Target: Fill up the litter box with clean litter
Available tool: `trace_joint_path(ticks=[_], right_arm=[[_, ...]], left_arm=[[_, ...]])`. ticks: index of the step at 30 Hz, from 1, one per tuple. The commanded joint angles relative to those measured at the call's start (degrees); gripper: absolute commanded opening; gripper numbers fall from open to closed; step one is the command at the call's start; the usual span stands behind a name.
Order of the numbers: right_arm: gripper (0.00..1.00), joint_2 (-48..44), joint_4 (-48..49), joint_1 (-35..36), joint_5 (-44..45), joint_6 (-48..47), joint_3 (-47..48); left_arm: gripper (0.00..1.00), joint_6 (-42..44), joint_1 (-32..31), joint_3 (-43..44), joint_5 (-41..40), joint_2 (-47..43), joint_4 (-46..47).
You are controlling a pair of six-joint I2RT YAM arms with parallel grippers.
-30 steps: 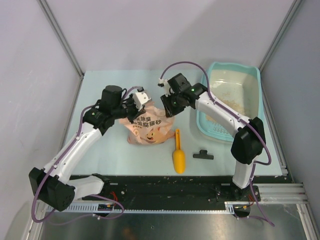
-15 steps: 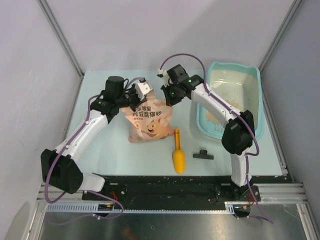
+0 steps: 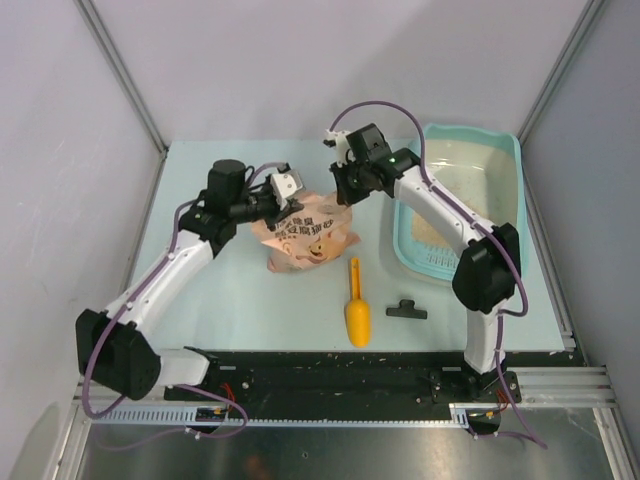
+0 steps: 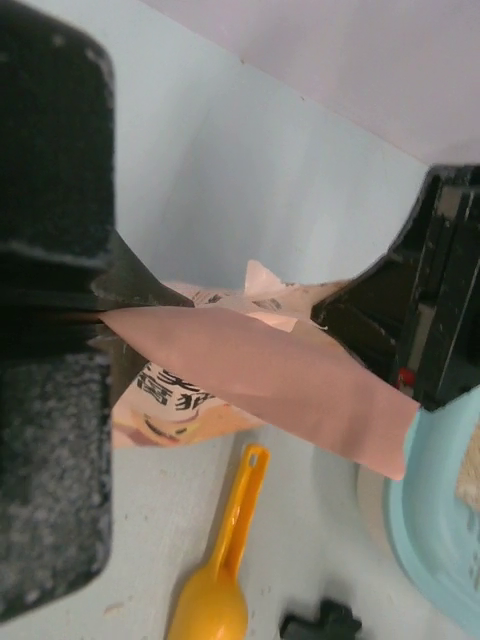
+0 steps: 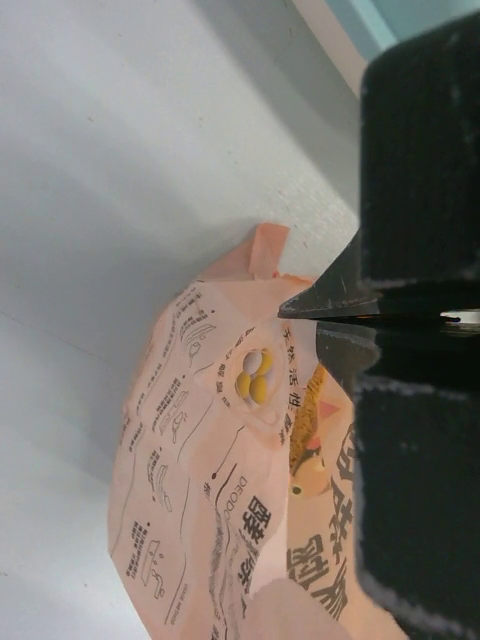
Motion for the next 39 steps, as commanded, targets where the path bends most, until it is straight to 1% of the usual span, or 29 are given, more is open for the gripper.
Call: trace_joint_path(ticks=[1,2,3,6,9,11,14,19,21,22,24,26,28,29,30,31,32,33,36,38,39], right_arm=[[0.0,-6.41,0.88,-0.28,0.57,2.31,-4.36],[0.08,-6.86,0.7,-0.01,0.84,2.83,-4.81],[0.29,-7.21,0.53,0.25,0.84,2.84,-4.72],[0.53,-6.86,-0.7,2.01,1.97,2.14,-3.67],[0.61,-7.03,-1.23,4.64,6.01,1.26,-4.1],[0.63,-8.09,-1.06,5.7,9.09,1.26,-5.94],[0.63,-9.93,-0.62,5.44,9.71,1.17,-8.67],[0.61,-11.69,-0.35,3.24,9.63,1.26,-10.7],[0.55,-11.87,0.17,2.37,9.71,-0.4,-11.49],[0.55,-11.78,0.35,1.93,12.5,-1.37,-11.84],[0.53,-11.17,1.05,0.87,14.19,-1.73,-12.28],[0.48,-10.12,0.97,-0.71,13.5,-1.64,-11.06],[0.45,-9.85,1.05,-0.98,8.86,-1.99,-9.39],[0.4,-9.67,0.97,-0.63,7.79,-3.04,-8.51],[0.38,-9.06,0.79,-0.1,6.39,-3.31,-7.37],[0.31,-8.88,0.7,0.51,4.98,-3.83,-7.19],[0.05,-8.71,0.7,0.78,4.62,-4.1,-7.01],[0.0,-8.36,0.96,1.04,5.31,-4.1,-7.01],[0.0,-7.83,1.58,0.61,6.72,-3.84,-6.22],[0.0,-6.69,1.84,-1.58,6.99,-2.79,-3.15],[0.0,-5.99,1.85,-2.38,6.82,-1.74,-1.84]], left_arm=[[0.0,-5.74,-3.23,-3.01,6.53,-9.87,7.53],[0.0,-6.71,-4.2,-3.63,5.92,-10.59,7.61],[0.0,-6.89,-6.12,-4.59,5.48,-11.03,7.62],[0.0,-8.47,-8.86,-5.22,3.55,-11.65,7.62],[0.0,-9.18,-10.18,-4.87,0.48,-11.12,7.79],[0.0,-9.0,-10.36,-4.52,-0.85,-10.86,7.97],[0.0,-7.69,-10.27,-3.81,-3.75,-10.59,8.32],[0.0,-5.84,-10.19,-3.55,-6.92,-10.42,8.49],[0.0,-4.96,-10.19,-3.55,-6.92,-10.5,8.67],[0.0,-4.78,-10.19,-3.55,-6.48,-10.51,8.76],[0.0,-4.34,-10.19,-3.46,-6.04,-10.42,8.93],[0.0,-3.9,-10.19,-3.46,-6.04,-9.98,9.2],[0.0,-2.86,-10.19,-3.2,-5.43,-9.19,9.55],[0.0,-2.33,-10.19,-3.02,-4.21,-8.93,9.64],[0.0,-1.71,-10.19,-2.59,-3.67,-8.4,10.07],[0.0,-0.75,-10.19,-2.15,-3.49,-7.96,10.16],[0.0,-0.3,-10.1,-1.71,-3.67,-6.48,10.51],[0.0,0.22,-9.84,-0.66,-4.1,-5.68,11.04],[0.0,2.95,-7.12,1.62,-2.36,-2.43,13.75],[0.0,6.89,-3.88,4.0,-0.34,0.03,14.82],[0.0,8.65,-2.81,7.23,0.46,3.09,15.17]])
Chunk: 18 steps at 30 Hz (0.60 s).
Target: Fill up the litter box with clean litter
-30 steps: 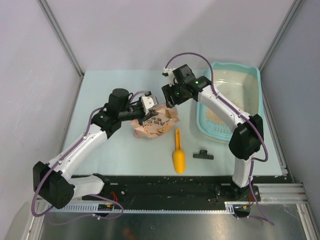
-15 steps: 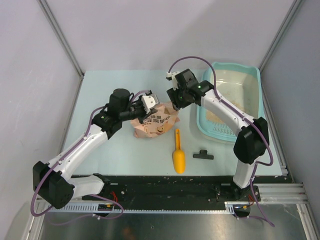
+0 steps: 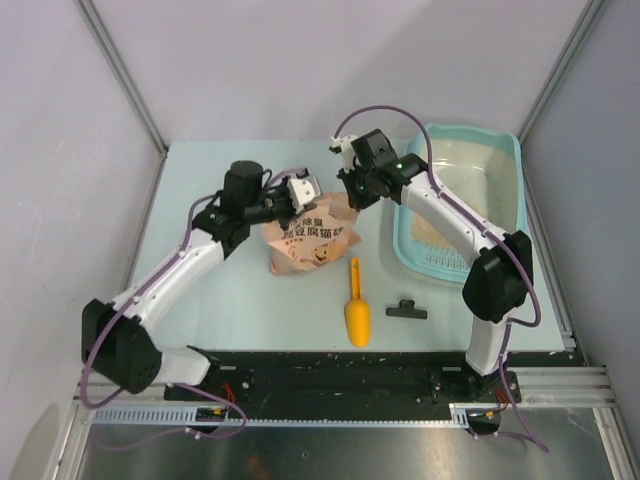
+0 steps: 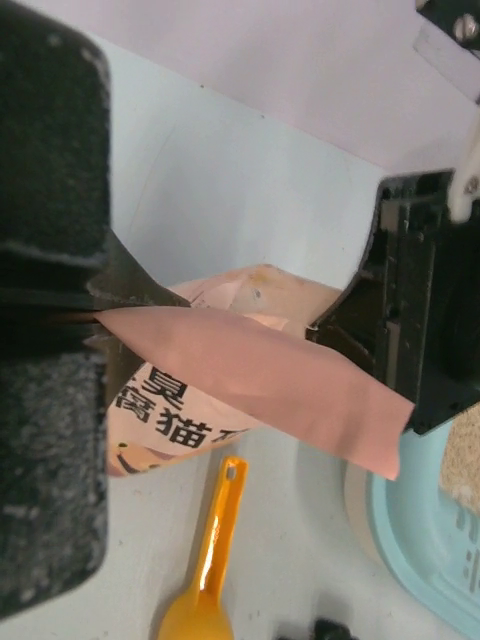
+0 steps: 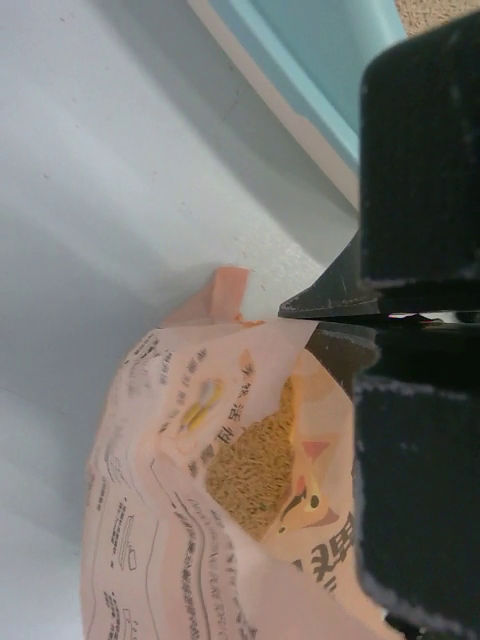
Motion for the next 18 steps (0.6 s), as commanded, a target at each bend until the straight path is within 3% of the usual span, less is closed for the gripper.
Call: trace_joint_path(ticks=[1,7,16,17,18], right_arm=[[0.0,2.6,2.52,-4.28,0.72,1.37,8.57],[0.0,4.29,1.56,-6.75,-2.01,0.84,10.97],[0.0,2.0,1.73,-5.78,-5.17,1.9,7.54],[0.0,2.0,1.65,-5.78,-5.0,1.99,7.63],[0.0,2.26,1.56,-5.78,-4.82,2.08,7.45]], left_arm=[[0.0,9.66,5.21,11.62,7.69,5.84,11.46],[0.0,7.32,9.53,26.05,15.25,15.08,11.46],[0.0,5.02,3.92,13.24,14.93,9.55,11.02],[0.04,5.37,3.21,11.92,12.57,8.94,11.02],[0.19,5.64,2.77,11.47,12.11,8.76,11.02]])
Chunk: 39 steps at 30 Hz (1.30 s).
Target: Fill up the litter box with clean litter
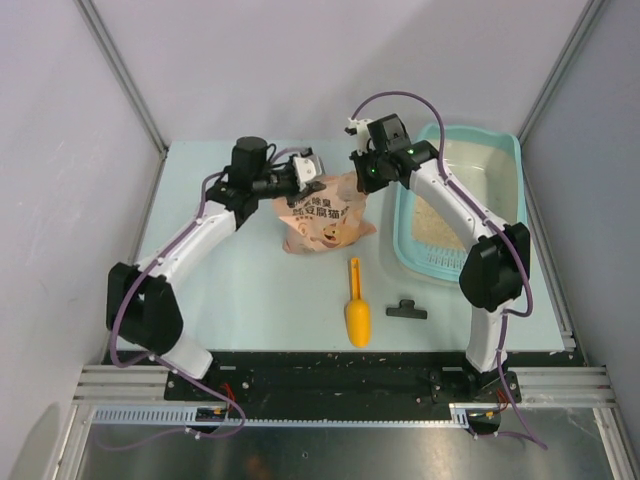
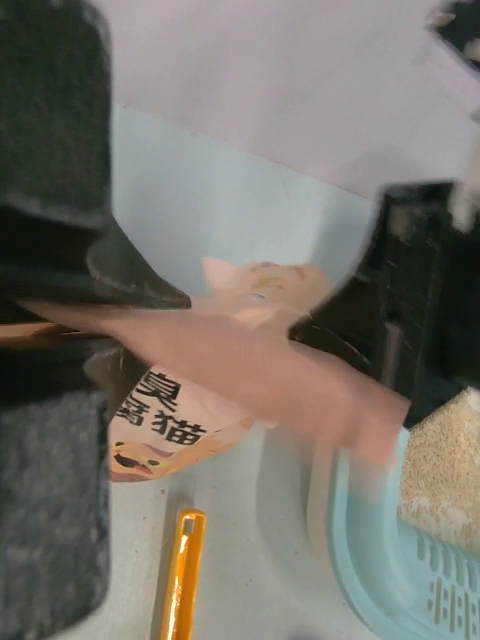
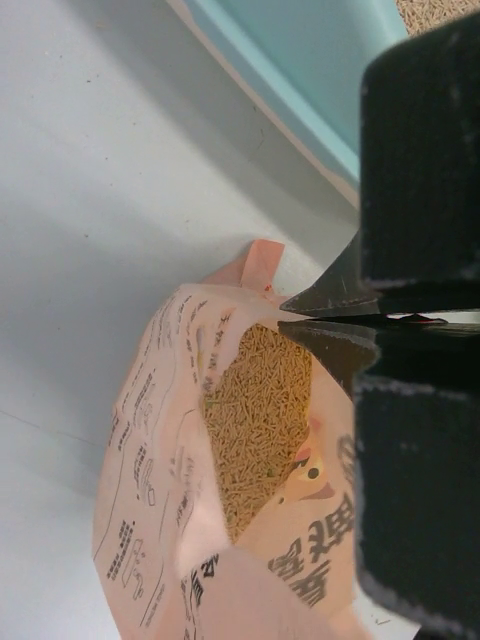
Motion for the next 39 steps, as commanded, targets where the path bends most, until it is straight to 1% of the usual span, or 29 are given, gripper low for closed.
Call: trace_joint_path(ticks=[1,2,3,5,6,8,9,10,13,15,18,19,21,22,26,32,36,37,39], right_arm=[[0.0,-2.98,0.48,0.05,-1.35,1.11,0.81],[0.0,-2.72,0.66,-0.04,-1.43,1.2,0.72],[0.0,-2.11,0.75,-0.21,-1.35,1.29,0.72],[0.0,-1.58,0.84,-0.48,-1.69,1.64,1.33],[0.0,-1.23,0.58,-0.56,-1.96,1.64,1.77],[0.0,-0.44,0.66,-1.0,-2.14,1.64,2.74],[0.0,-0.26,0.75,-1.0,-2.05,1.73,2.91],[0.0,0.0,0.84,-1.18,-2.05,1.82,3.26],[0.0,0.71,1.19,-1.7,-2.49,2.17,3.7],[0.0,1.06,1.54,-2.06,-3.72,2.35,4.41],[0.05,1.59,1.89,-2.23,-4.33,2.52,5.37],[0.11,1.94,2.07,-2.23,-4.42,2.7,5.72],[0.2,2.64,2.07,-2.23,-5.91,2.78,6.95],[0.26,2.82,2.07,-2.23,-6.61,2.78,7.39],[0.34,3.87,2.24,-1.88,-7.24,2.87,8.19],[0.38,4.93,2.42,-1.53,-6.62,2.87,9.15],[0.5,5.02,2.86,-1.88,-5.48,2.87,11.78],[0.56,4.49,2.77,-2.14,-4.61,2.87,12.49],[0.61,3.44,2.6,-2.41,-3.64,2.87,14.25]], left_arm=[[0.24,1.18,-3.86,-1.67,-0.81,-6.7,8.09],[0.27,0.74,-4.04,-1.58,-1.51,-6.35,8.09],[0.36,0.22,-4.13,-1.49,-1.69,-6.26,8.09],[0.44,1.52,-5.0,-2.28,-2.48,-6.69,8.09],[0.5,2.92,-5.35,-2.55,-4.05,-7.56,8.09],[0.56,2.76,-6.15,-2.37,-5.47,-8.36,8.18],[0.61,1.37,-6.24,-2.37,-6.08,-9.15,8.18],[0.63,0.49,-6.24,-2.46,-6.18,-9.76,8.18],[0.66,-2.77,-6.41,-4.39,-5.22,-13.01,8.18],[0.69,-4.52,-6.85,-7.55,-4.51,-15.3,8.18],[0.7,-6.28,-8.25,-12.2,-4.86,-19.52,8.18],[0.71,-6.73,-8.78,-13.26,-5.47,-21.01,8.09],[0.71,-7.95,-9.13,-15.81,-6.0,-21.98,8.0],[0.71,-7.96,-9.22,-16.52,-6.0,-22.42,7.83],[0.71,-7.7,-9.49,-18.98,-5.74,-23.13,7.13],[0.71,-5.85,-9.66,-20.56,-6.0,-22.6,6.51],[0.71,-4.54,-9.66,-21.71,-5.83,-21.38,5.63],[0.71,-4.19,-9.75,-21.97,-5.74,-21.02,5.54],[0.71,-3.31,-9.75,-22.76,-5.48,-20.23,5.37]])
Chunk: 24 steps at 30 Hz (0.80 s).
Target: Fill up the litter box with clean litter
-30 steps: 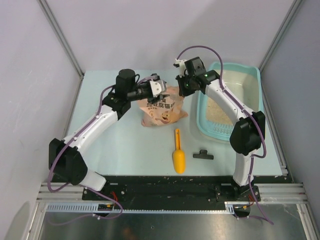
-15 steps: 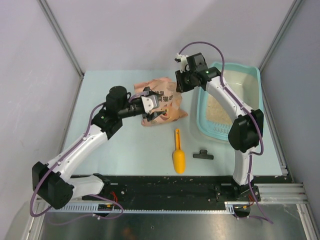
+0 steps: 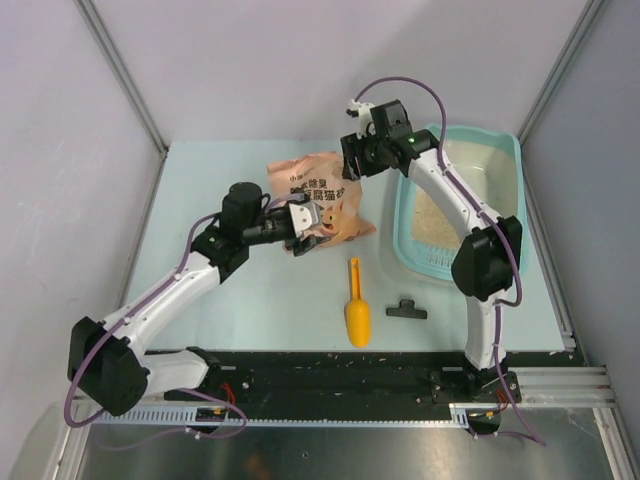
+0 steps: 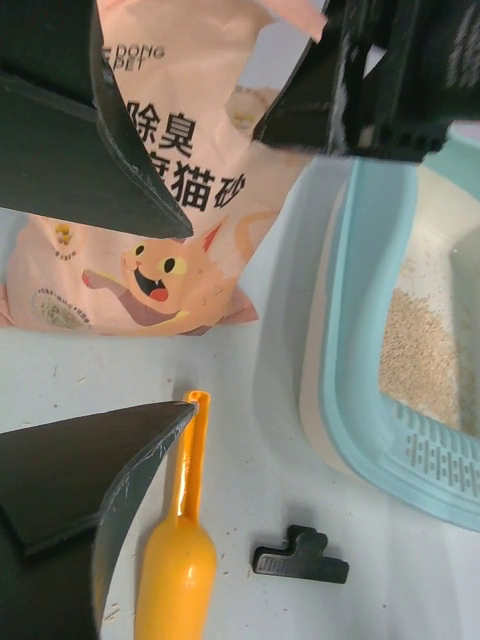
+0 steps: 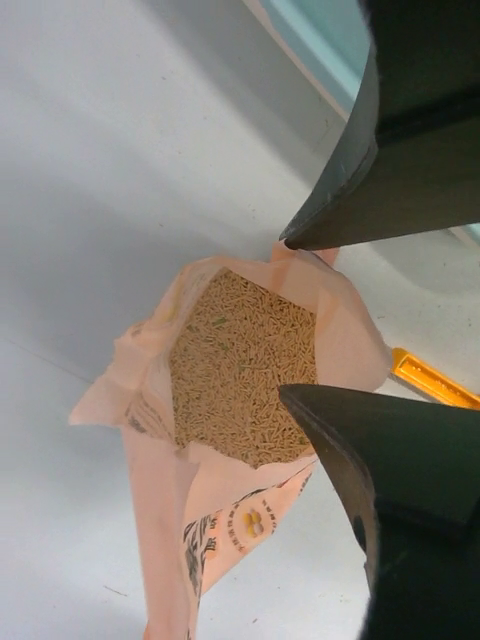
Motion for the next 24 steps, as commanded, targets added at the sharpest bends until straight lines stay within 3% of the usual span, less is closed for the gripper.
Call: trace_joint_path(ticks=[1,7,13,17,21,24], right_arm=[[0.63,-2.88,1.39,-0.53,2.35,-0.75,5.62],[0.73,-13.51,2.53,-2.28,4.73,-3.31,-4.47],[0.87,-24.76,5.16,-6.06,6.66,-5.59,-17.64],[0.88,-28.55,6.05,-8.87,6.41,-5.07,-22.15],[0.88,-30.66,6.14,-11.16,4.21,-3.93,-24.87],[0.88,-32.33,6.58,-12.39,2.45,-3.22,-27.16]], left_arm=[[0.71,1.75,-0.51,-1.41,0.08,2.76,-0.75],[0.7,2.81,-3.92,-3.43,-3.16,4.88,-1.28],[0.73,-13.87,-10.25,-4.83,-14.75,6.72,-0.58],[0.71,-34.05,-14.56,-4.4,-22.5,10.32,-1.19],[0.7,-39.2,-19.92,-3.08,-29.97,15.24,-1.55],[0.67,-45.17,-20.28,-0.19,-32.61,21.04,-3.38]])
